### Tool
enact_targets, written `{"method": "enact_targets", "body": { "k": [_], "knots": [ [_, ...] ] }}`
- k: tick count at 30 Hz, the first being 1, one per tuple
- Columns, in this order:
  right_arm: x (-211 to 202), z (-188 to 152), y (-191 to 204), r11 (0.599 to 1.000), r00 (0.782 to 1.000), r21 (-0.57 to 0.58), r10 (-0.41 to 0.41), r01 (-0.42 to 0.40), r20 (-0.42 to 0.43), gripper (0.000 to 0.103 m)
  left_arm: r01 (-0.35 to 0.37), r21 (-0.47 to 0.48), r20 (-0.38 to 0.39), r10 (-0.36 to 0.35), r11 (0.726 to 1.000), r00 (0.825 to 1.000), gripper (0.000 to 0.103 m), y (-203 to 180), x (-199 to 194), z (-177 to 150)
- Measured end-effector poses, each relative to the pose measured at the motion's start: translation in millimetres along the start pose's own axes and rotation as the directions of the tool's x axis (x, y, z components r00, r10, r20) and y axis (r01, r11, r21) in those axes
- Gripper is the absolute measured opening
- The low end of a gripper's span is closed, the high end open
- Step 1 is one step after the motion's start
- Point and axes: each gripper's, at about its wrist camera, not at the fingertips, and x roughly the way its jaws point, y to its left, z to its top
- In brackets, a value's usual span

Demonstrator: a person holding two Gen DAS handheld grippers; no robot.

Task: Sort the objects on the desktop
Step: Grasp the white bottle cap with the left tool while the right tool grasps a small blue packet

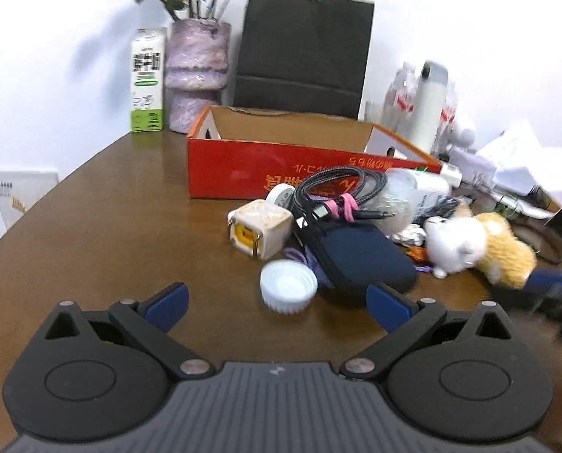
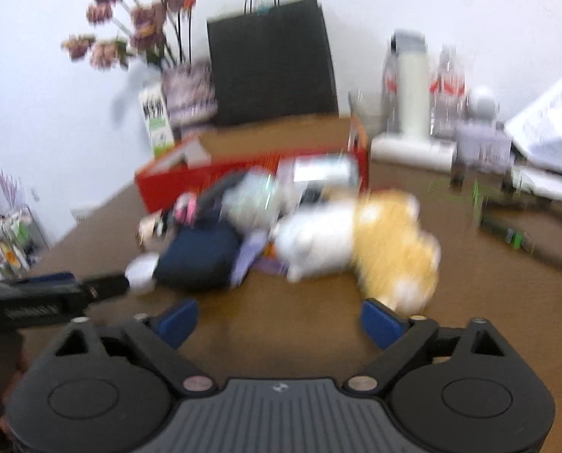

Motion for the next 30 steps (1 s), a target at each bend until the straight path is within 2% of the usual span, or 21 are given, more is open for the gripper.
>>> {"method": "enact_targets", "body": {
  "k": [2,5,6,8,11,12,15,16,17,19,21,22,25,30],
  "knots": [
    [7,16,-7,0.999,0.999,-0.035,-0.003,0.004,0.036,0.080,0.019,0.001,-0.027,-0.019,1.000,0.999,0.090,-1,15,8],
    [31,38,-16,0.995,0.998,-0.090,-0.033,0.037,0.045,0.066,0.056,-0.046,-0.035,-0.057,0.997,0.998,0.085,4,27,11],
    [40,44,-18,0.994,0.998,-0.097,-0.040,0.045,0.048,0.065,0.067,-0.056,-0.039,-0.070,0.996,0.997,0.083,5,30,12],
    [61,51,-22,0.995,0.999,-0.095,-0.042,0.044,0.028,0.064,0.088,-0.070,-0.043,-0.091,0.994,0.995,0.079,7,34,12],
    [89,56,-27,0.997,1.000,-0.081,-0.021,0.019,-0.021,0.053,0.115,-0.076,-0.048,-0.119,0.990,0.992,0.072,9,35,12],
    [96,57,-26,0.997,0.999,-0.077,-0.030,0.027,-0.035,0.046,0.116,-0.076,-0.050,-0.120,0.990,0.991,0.069,9,34,12],
    [103,57,-25,0.997,0.999,-0.062,-0.037,0.034,-0.040,0.033,0.101,-0.077,-0.048,-0.105,0.992,0.993,0.068,10,32,12],
    [104,57,-25,0.998,0.998,-0.056,-0.038,0.035,-0.045,0.018,0.086,-0.080,-0.046,-0.090,0.993,0.995,0.067,11,30,12],
    [104,57,-25,0.998,0.998,-0.052,-0.038,0.036,-0.046,0.010,0.074,-0.079,-0.052,-0.078,0.994,0.996,0.066,12,29,12],
    [97,59,-23,0.998,0.999,-0.052,-0.041,0.040,-0.020,0.007,0.062,-0.072,-0.066,-0.067,0.995,0.996,0.062,13,30,8],
    [83,63,-18,0.997,0.999,-0.060,-0.042,0.044,0.029,0.007,0.060,-0.066,-0.084,-0.066,0.996,0.994,0.044,13,33,6],
    [74,64,-15,0.997,0.998,-0.065,-0.038,0.042,0.054,0.007,0.048,-0.059,-0.079,-0.053,0.997,0.996,0.041,12,33,6],
    [43,65,-6,0.996,0.993,-0.080,-0.020,0.029,0.114,0.007,0.043,-0.051,-0.076,-0.047,0.998,0.996,0.040,10,32,6],
    [-16,38,10,0.995,0.991,-0.095,0.044,-0.032,0.127,0.007,0.026,-0.064,-0.028,-0.028,0.998,0.999,0.040,10,-4,4]
  ]
}}
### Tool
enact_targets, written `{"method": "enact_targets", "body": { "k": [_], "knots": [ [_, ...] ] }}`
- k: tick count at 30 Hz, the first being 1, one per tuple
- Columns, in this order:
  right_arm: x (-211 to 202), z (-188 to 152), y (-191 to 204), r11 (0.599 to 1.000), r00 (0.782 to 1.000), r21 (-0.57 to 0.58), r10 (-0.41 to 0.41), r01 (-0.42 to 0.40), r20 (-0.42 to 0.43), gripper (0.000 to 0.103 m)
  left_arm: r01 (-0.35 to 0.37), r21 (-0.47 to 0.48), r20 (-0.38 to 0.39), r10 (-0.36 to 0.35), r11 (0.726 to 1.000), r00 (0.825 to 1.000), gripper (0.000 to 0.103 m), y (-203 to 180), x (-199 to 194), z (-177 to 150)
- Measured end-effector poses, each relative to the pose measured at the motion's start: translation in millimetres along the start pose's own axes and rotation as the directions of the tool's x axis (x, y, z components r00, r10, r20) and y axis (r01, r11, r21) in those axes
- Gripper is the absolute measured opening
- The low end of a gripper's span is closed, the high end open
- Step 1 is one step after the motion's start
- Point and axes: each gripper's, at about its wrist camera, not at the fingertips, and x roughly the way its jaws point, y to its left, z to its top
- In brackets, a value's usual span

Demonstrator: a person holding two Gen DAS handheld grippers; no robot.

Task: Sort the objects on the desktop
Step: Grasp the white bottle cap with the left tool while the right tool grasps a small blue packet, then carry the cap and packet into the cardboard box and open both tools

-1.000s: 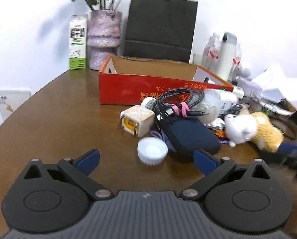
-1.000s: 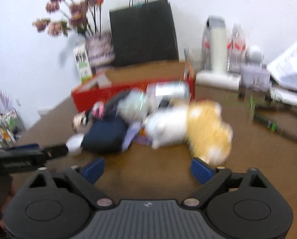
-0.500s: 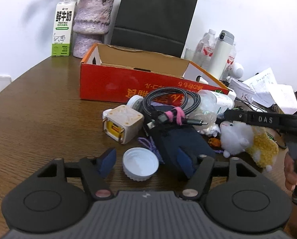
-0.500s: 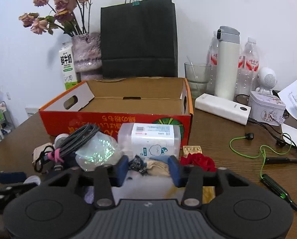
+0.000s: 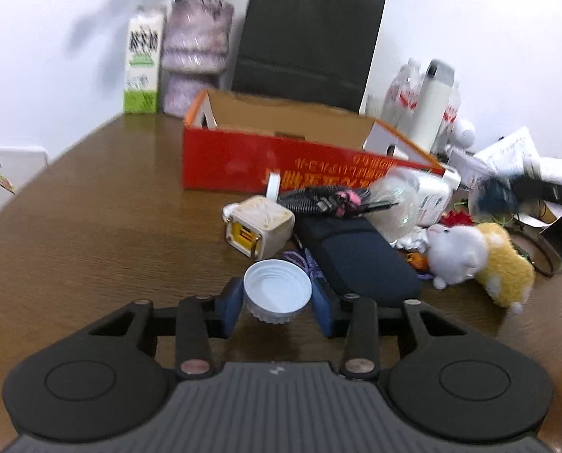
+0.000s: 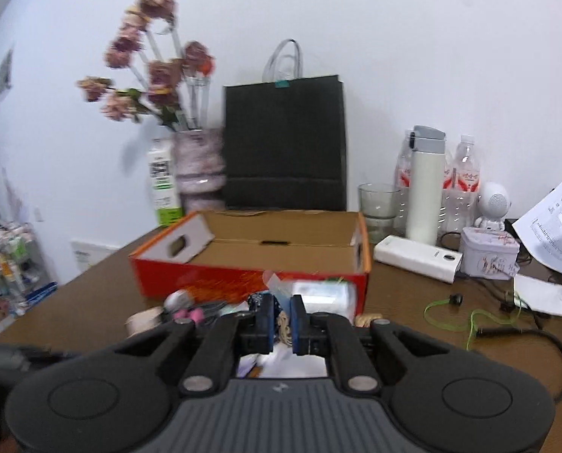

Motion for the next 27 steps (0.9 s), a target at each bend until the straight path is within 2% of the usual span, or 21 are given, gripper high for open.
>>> {"method": "enact_targets", "body": {
  "k": [9,11,16,22,27],
  "knots": [
    [-44,-80,36,0.997,0.989,0.072,0.049,-0.039,-0.140,0.007,-0.009,0.035,0.010,0.009,0.999,1.000,0.040,-27,-72,-47],
    [-53,-92,45,0.998,0.988,0.066,0.030,-0.021,-0.149,0.007,0.002,0.032,0.023,-0.003,0.999,1.000,0.040,-32,-88,-62],
    [-79,-113,70,0.999,0.991,0.031,0.043,-0.039,-0.127,0.007,-0.009,0.046,0.042,0.007,0.999,0.999,0.040,-42,-113,-88],
    [-92,-114,75,1.000,0.994,0.011,0.022,-0.021,-0.106,0.007,-0.011,0.061,0.077,0.006,0.998,0.997,0.040,-49,-122,-87],
    [-87,-89,49,0.998,0.996,0.054,0.023,-0.018,-0.084,0.007,-0.021,0.049,0.118,0.015,0.999,0.993,0.040,-44,-126,-60]
  ]
}}
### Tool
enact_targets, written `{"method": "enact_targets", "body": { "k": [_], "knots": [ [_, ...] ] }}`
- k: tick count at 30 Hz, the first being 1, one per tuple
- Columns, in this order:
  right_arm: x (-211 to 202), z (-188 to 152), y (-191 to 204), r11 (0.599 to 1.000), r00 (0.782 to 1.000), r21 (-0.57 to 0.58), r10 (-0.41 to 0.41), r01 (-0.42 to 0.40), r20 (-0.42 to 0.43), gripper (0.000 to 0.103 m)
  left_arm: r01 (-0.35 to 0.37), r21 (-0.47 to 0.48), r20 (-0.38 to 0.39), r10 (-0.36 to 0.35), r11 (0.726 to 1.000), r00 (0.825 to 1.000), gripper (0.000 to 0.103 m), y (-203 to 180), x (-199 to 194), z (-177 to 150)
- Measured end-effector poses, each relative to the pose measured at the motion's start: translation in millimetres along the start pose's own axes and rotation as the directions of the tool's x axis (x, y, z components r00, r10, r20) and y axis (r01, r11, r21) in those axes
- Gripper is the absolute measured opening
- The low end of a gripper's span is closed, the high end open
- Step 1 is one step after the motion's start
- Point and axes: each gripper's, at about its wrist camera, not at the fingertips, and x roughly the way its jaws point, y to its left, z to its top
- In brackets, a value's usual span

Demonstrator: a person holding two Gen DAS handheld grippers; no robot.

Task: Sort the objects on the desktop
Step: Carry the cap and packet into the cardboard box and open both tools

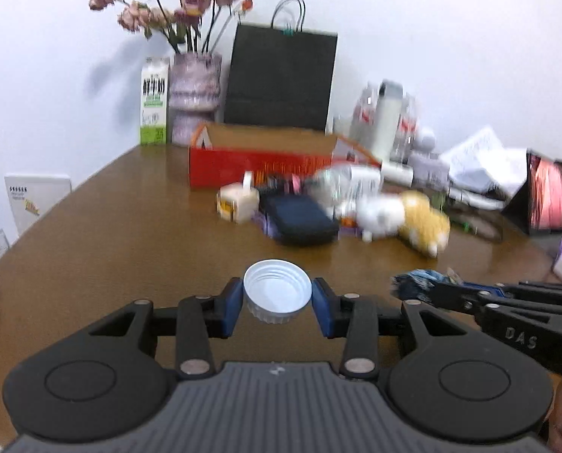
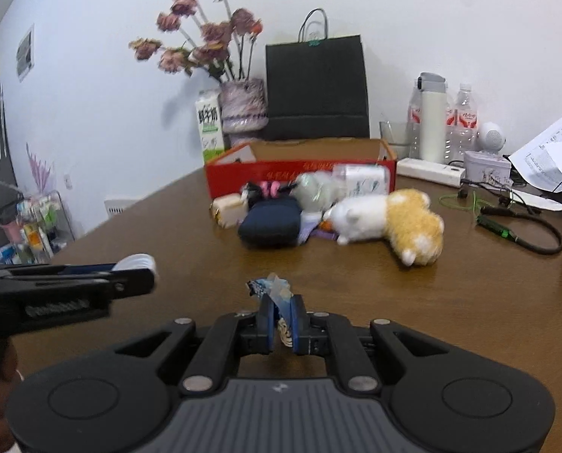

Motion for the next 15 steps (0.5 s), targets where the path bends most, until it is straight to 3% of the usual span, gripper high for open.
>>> {"method": "enact_targets", "body": {
  "k": [4,9,11,15],
  "knots": [
    [6,45,-24,0.999,0.999,0.026,0.019,-0.021,0.050,0.007,-0.019,-0.016,0.057,0.020,1.000,0.998,0.040,11,12,41],
    [37,121,-44,0.999,0.994,-0.012,0.039,-0.038,0.106,0.007,-0.034,-0.025,0.075,0.036,0.999,0.997,0.040,27,56,107],
    [62,157,-49,0.999,0.994,-0.036,0.041,-0.037,0.100,0.007,-0.056,-0.008,0.078,0.056,0.998,0.995,0.040,33,86,136],
    [128,218,-63,0.997,0.998,-0.071,0.037,-0.034,0.045,0.007,-0.072,-0.007,0.012,0.072,0.997,0.997,0.040,49,159,190]
  ]
}}
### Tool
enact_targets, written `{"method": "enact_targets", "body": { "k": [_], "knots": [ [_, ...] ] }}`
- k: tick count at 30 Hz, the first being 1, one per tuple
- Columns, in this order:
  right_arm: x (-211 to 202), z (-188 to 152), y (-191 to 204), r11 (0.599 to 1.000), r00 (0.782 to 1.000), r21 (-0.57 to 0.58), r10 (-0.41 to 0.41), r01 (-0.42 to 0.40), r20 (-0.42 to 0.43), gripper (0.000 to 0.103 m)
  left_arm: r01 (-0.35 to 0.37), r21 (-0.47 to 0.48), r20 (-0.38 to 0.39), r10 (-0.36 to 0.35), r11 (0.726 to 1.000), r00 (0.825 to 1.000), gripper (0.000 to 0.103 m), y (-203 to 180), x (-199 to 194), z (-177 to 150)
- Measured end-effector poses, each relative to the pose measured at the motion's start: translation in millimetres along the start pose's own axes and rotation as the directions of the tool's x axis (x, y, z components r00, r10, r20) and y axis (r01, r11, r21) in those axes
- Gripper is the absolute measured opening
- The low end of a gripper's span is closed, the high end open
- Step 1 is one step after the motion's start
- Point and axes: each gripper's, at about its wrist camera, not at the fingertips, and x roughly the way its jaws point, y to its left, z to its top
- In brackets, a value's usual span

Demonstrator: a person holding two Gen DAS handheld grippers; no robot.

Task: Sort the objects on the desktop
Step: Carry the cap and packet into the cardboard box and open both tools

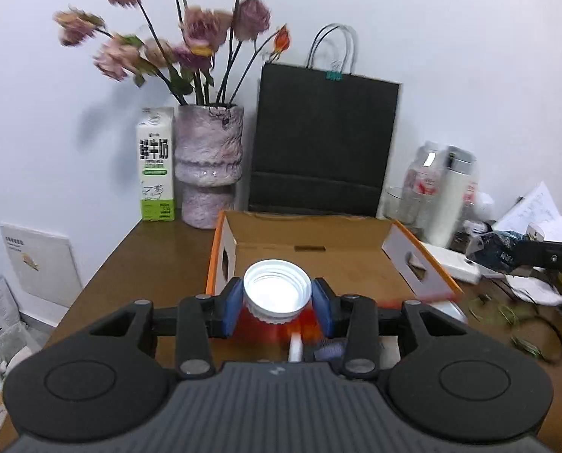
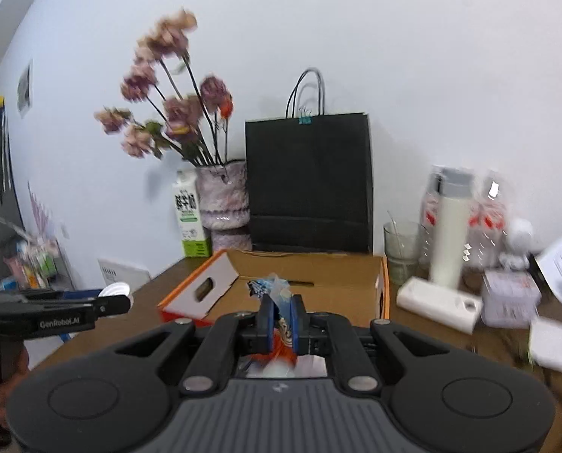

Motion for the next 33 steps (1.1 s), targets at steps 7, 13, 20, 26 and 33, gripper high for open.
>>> {"method": "enact_targets", "body": {
  "k": [7,13,20,26,33],
  "knots": [
    [184,58,-48,0.993,0.954,-0.048,-0.116,0.107,-0.276,0.008,-0.064,0.081,-0.220,0.080,0.995,0.972,0.040,-13,170,62],
    [293,42,-64,0.968,0.872,-0.162,-0.245,0.193,-0.424,0.008,-0.116,0.128,-0.360,0.155,0.985,0.920,0.040,-10,275,59],
    [343,16,-67,0.967,0.822,-0.152,-0.255,0.205,-0.510,0.009,-0.133,0.237,-0.379,0.218,0.962,0.899,0.043,-13,303,43],
    [334,20,-80,0.978,0.818,-0.010,-0.181,0.210,-0.546,0.038,-0.097,0.201,-0.382,0.169,0.975,0.909,0.062,-12,295,48],
    [288,41,-64,0.974,0.837,0.084,-0.135,0.211,-0.530,0.068,-0.079,0.124,-0.348,0.117,0.989,0.930,0.084,-6,243,67]
  ]
}}
